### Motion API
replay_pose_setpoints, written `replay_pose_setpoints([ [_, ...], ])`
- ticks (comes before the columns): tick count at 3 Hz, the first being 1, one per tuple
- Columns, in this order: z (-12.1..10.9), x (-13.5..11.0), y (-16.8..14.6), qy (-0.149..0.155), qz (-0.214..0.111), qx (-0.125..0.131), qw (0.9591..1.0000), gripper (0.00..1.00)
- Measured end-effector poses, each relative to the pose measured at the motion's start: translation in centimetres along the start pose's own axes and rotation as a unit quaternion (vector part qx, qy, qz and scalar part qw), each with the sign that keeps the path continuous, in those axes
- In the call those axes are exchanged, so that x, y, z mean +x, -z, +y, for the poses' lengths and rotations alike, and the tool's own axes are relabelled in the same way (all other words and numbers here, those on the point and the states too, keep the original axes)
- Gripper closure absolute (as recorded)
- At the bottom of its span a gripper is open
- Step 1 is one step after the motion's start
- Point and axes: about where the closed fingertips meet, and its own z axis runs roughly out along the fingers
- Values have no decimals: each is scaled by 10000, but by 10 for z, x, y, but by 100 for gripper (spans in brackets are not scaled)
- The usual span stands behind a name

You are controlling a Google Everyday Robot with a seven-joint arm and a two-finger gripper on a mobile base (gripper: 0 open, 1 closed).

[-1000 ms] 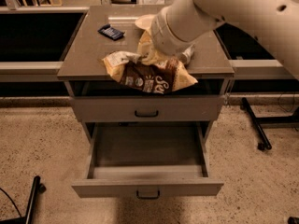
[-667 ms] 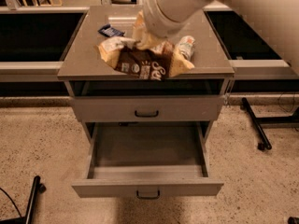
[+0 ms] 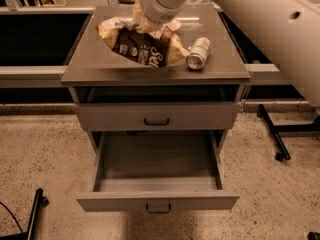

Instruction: Pick brown chip bag from middle drawer and place on counter

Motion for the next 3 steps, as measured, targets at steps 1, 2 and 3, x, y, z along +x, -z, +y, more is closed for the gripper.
replay_pose_setpoints([
  [1, -20, 7, -30, -169, 188, 316, 9992, 83],
  [2, -34, 5, -49, -456, 246, 681, 9963, 59],
  [3, -37, 4, -49, -532, 229, 727, 9957, 36],
])
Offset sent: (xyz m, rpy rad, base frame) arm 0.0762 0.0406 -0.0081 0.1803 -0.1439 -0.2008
